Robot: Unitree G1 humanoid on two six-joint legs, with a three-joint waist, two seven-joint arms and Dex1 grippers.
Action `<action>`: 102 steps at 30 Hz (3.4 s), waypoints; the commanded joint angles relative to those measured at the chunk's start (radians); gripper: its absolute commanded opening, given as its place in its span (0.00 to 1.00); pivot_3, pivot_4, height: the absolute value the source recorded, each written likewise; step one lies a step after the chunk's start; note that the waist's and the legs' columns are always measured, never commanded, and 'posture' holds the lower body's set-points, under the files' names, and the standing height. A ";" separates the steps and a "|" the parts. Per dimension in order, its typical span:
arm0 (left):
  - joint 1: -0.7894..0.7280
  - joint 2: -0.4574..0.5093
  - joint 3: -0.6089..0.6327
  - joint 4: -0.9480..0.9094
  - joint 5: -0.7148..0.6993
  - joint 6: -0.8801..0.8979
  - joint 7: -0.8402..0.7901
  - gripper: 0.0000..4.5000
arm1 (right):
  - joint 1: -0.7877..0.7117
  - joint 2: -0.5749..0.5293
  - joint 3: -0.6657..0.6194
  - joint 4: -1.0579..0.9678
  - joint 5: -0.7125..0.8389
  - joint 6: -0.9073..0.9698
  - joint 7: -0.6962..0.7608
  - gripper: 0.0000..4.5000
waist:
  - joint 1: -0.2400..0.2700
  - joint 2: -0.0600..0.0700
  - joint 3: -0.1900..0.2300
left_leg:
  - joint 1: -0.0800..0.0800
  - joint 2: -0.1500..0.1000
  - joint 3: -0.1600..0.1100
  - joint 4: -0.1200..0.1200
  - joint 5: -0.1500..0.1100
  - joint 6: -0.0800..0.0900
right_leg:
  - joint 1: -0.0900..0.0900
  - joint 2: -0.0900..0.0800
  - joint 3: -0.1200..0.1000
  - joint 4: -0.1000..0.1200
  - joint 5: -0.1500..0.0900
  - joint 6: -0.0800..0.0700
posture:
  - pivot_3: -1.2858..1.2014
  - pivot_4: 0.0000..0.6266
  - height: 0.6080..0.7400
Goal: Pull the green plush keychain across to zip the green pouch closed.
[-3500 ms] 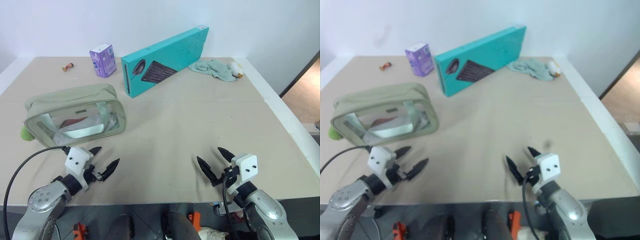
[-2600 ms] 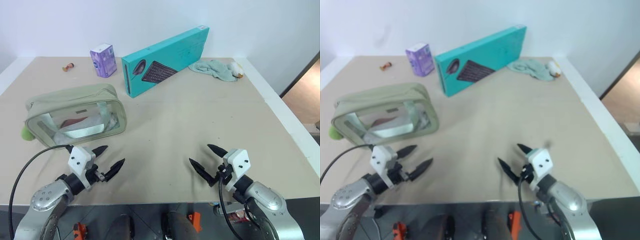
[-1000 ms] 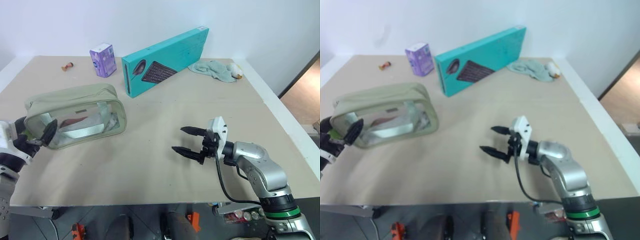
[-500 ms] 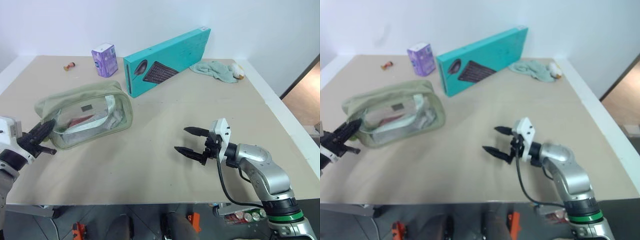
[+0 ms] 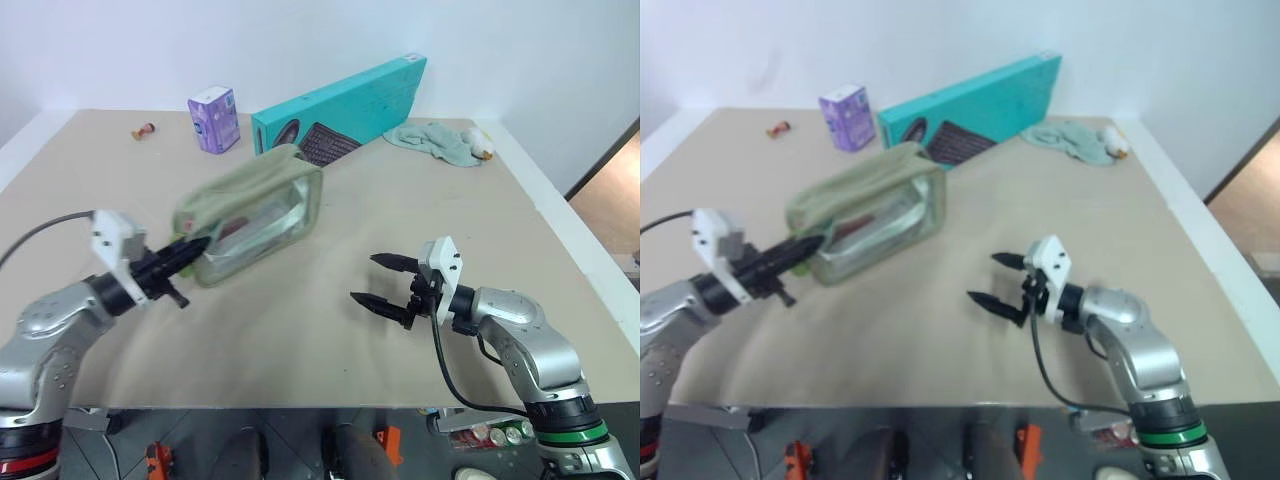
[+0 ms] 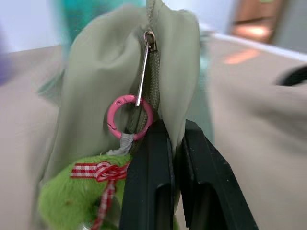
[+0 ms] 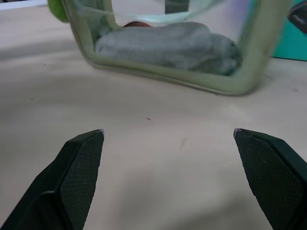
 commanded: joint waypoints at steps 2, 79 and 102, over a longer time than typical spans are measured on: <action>-0.070 -0.041 -0.104 -0.079 -0.033 0.007 -0.050 0.01 | 0.022 -0.047 -0.116 -0.014 -0.001 -0.030 -0.032 1.00 | 0.001 0.000 0.000 | 0.000 0.000 -0.001 0.000 0.000 0.000 | 0.000 0.000 0.002 0.000 0.000 0.001 | 0.52 0.24 1.00; -0.132 -0.032 0.048 0.094 -0.052 0.160 -0.025 0.99 | 0.109 -0.163 -0.309 -0.218 0.147 0.054 -0.031 0.00 | -0.012 0.001 0.000 | 0.001 0.000 -0.001 0.001 0.001 0.002 | 0.001 0.003 0.003 0.000 0.003 0.007 | 0.52 0.24 1.00; -0.143 -0.032 0.029 0.221 0.025 0.081 -0.087 0.99 | 0.138 -0.170 -0.301 -0.241 0.123 0.055 -0.048 0.00 | -0.013 0.001 0.000 | 0.002 0.001 0.000 0.000 0.001 0.002 | 0.001 0.003 0.004 0.001 0.002 0.002 | 0.52 0.24 1.00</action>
